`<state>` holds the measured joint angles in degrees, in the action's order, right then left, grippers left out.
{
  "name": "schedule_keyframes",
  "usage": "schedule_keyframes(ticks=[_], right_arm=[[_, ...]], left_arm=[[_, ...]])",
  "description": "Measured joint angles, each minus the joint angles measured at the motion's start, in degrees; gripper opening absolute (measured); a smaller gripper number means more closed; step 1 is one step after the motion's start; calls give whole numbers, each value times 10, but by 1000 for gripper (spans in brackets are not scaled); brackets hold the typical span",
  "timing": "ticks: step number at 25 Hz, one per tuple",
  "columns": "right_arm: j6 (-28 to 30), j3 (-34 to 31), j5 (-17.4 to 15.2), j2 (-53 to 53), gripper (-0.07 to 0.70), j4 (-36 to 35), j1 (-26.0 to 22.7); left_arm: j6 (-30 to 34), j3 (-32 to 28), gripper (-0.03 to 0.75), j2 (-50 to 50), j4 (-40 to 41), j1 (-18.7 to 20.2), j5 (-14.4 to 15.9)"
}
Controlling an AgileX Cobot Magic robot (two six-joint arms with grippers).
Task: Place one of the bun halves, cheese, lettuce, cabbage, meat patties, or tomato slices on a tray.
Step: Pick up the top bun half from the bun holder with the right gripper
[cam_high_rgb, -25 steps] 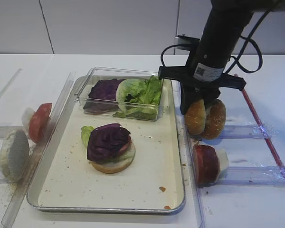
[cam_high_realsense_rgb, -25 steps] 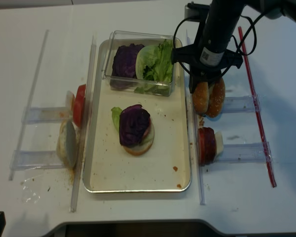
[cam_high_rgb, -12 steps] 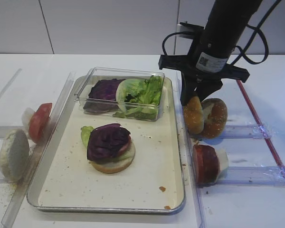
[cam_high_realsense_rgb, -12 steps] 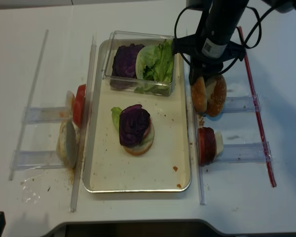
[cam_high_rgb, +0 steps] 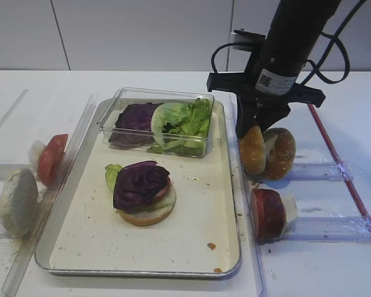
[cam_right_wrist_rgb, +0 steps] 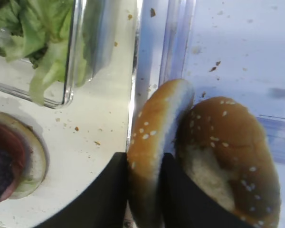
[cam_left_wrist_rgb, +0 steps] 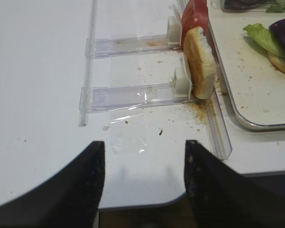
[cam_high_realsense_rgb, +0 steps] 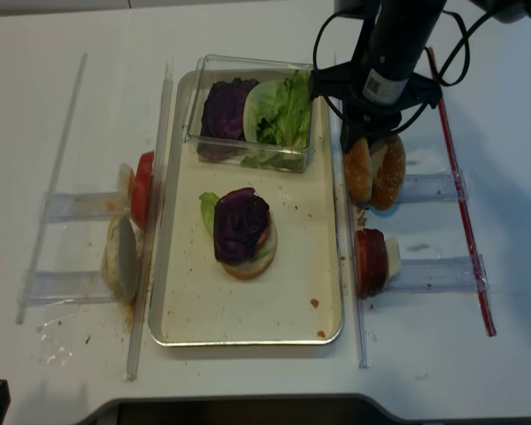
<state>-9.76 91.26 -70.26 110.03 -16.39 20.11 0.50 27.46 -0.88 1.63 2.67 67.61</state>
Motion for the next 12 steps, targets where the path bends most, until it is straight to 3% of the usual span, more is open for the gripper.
schedule_keyframes(ticks=[12], right_arm=[[-1,0,0,16,206,-2,0]], left_arm=[[0,0,360,0,0,0,0]])
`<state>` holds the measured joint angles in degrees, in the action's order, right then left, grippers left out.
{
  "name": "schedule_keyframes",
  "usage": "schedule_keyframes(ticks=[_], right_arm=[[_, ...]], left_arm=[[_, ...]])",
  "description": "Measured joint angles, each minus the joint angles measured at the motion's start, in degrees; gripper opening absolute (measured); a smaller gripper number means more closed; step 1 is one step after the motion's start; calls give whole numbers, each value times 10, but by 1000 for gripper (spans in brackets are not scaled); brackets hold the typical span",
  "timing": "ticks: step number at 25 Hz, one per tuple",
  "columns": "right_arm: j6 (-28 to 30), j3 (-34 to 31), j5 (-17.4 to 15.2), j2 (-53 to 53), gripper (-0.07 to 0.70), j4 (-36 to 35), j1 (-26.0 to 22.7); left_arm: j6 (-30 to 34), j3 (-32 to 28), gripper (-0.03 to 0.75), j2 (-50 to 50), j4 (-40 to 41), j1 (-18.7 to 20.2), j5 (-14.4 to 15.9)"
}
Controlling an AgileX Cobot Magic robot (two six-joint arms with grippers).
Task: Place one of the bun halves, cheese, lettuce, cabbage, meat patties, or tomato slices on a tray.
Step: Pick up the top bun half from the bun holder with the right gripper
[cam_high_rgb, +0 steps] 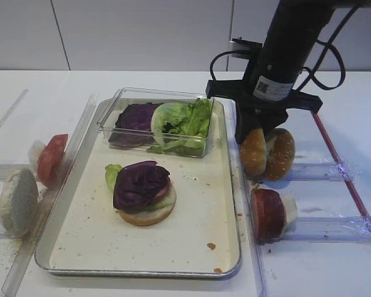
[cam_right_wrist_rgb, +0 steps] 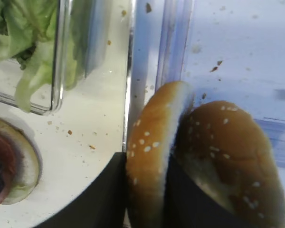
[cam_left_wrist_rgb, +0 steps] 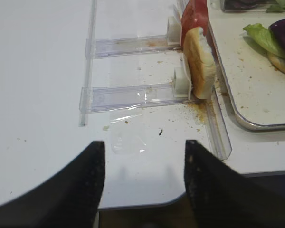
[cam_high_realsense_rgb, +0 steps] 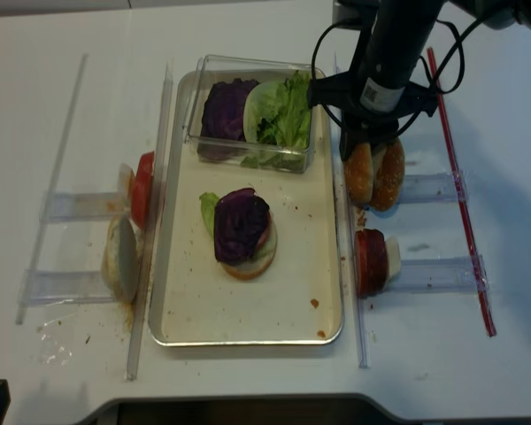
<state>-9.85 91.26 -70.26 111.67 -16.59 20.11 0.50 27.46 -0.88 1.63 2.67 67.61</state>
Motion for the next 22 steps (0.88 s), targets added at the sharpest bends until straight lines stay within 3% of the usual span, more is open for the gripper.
schedule_keyframes(ticks=[8,22], right_arm=[[-4,0,0,0,137,2,0],[-4,0,0,-15,132,-3,0]], left_arm=[[0,0,360,0,0,0,0],[0,0,360,0,0,0,0]])
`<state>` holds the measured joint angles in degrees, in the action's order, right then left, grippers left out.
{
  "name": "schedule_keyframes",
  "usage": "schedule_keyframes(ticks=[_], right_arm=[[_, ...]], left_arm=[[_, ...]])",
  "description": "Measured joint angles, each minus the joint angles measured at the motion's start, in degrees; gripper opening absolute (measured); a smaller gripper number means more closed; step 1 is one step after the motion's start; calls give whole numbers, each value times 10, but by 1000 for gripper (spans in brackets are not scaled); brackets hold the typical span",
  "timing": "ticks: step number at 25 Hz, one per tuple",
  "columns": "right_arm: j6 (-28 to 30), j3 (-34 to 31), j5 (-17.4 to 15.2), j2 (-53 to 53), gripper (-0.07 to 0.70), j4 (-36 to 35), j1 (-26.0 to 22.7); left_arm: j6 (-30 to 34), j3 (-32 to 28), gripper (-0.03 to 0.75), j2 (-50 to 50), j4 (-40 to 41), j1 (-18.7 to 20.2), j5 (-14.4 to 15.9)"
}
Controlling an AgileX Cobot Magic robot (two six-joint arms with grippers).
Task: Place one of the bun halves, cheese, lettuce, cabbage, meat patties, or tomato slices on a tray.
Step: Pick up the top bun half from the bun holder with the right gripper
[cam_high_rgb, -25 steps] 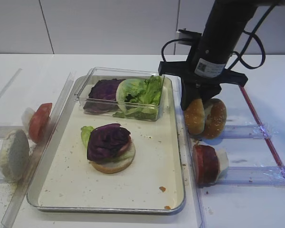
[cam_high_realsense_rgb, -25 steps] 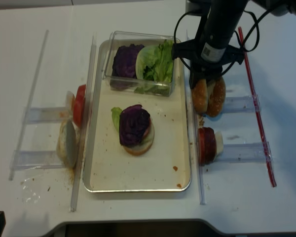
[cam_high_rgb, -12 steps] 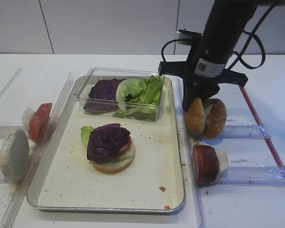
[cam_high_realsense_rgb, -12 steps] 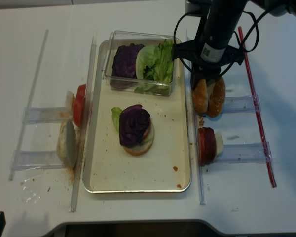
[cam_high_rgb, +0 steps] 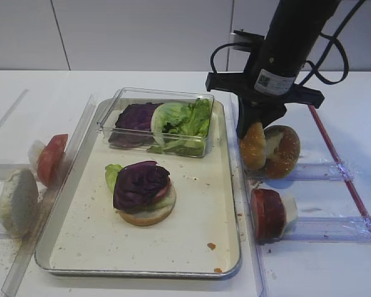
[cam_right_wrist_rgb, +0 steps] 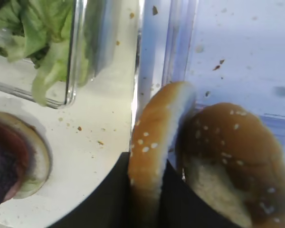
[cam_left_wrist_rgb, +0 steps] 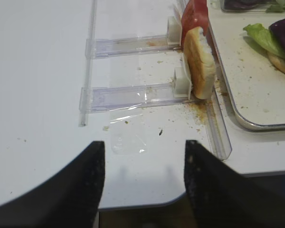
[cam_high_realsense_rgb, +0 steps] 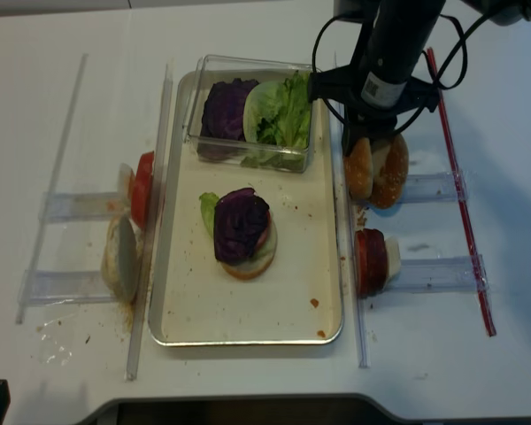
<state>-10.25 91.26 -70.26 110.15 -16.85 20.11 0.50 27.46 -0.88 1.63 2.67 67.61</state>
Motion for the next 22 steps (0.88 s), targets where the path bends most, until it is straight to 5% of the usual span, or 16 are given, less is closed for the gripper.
schedule_keyframes(ticks=[22], right_arm=[[0,0,-1,-25,131,-55,0]], left_arm=[[0,0,360,0,0,0,0]])
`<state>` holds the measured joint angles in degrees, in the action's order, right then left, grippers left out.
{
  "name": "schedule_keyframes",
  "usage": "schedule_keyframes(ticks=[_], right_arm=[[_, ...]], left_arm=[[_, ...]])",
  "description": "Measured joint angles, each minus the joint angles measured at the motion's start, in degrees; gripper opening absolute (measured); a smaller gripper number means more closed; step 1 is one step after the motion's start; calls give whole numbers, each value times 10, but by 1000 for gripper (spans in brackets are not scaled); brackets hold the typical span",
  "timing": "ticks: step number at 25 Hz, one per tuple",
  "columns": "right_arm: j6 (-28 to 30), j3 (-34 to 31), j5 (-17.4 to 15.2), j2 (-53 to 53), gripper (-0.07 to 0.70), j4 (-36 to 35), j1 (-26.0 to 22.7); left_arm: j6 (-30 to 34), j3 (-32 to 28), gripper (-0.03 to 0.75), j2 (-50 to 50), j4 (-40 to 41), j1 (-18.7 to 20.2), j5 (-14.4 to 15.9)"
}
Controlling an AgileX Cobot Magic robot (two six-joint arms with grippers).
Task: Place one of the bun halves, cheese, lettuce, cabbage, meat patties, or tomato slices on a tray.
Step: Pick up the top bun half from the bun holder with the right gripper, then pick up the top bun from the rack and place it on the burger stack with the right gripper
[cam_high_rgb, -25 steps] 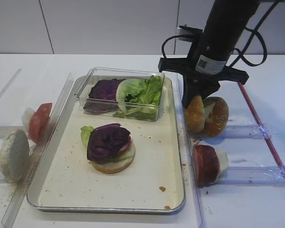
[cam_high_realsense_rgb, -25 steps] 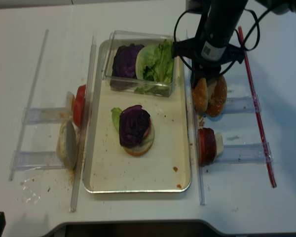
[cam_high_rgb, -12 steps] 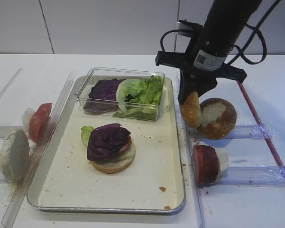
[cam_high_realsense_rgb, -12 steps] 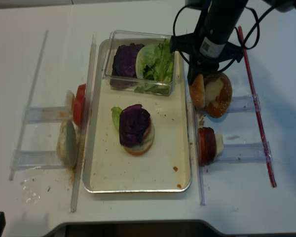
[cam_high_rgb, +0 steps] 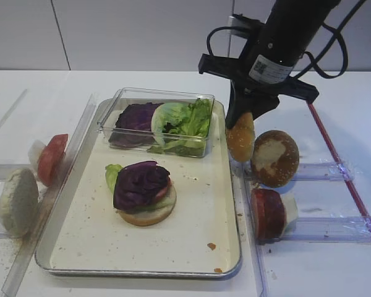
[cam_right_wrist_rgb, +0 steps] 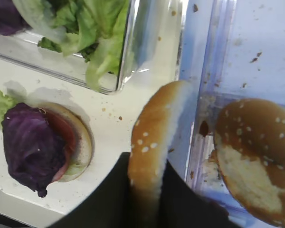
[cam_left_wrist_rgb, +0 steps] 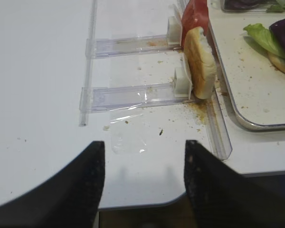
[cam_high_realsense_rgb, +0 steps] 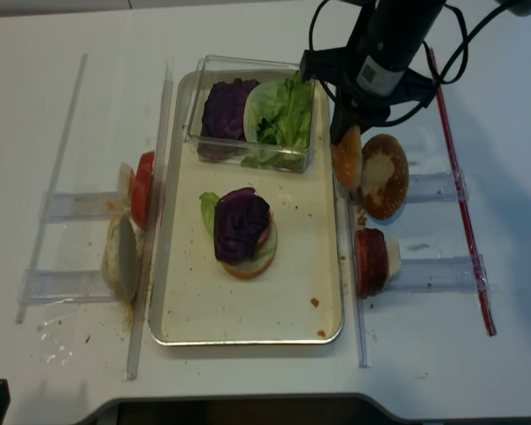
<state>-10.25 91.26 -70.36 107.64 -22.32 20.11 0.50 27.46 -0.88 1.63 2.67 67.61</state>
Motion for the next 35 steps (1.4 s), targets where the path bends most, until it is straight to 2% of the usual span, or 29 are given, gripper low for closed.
schedule_keyframes(ticks=[10,19,23,27,31,35], right_arm=[[15,10,0,-11,131,-46,0],[75,4,0,-38,131,-150,0],[102,-27,0,-47,131,-164,0],[170,-90,2,-69,131,-217,0],[265,-151,4,-96,131,-330,0],[357,-197,26,-110,131,-438,0]], left_arm=[[0,0,360,0,0,0,0],[0,0,360,0,0,0,0],[0,0,360,0,0,0,0],[0,0,360,0,0,0,0],[0,0,360,0,0,0,0],[0,0,361,0,0,0,0]])
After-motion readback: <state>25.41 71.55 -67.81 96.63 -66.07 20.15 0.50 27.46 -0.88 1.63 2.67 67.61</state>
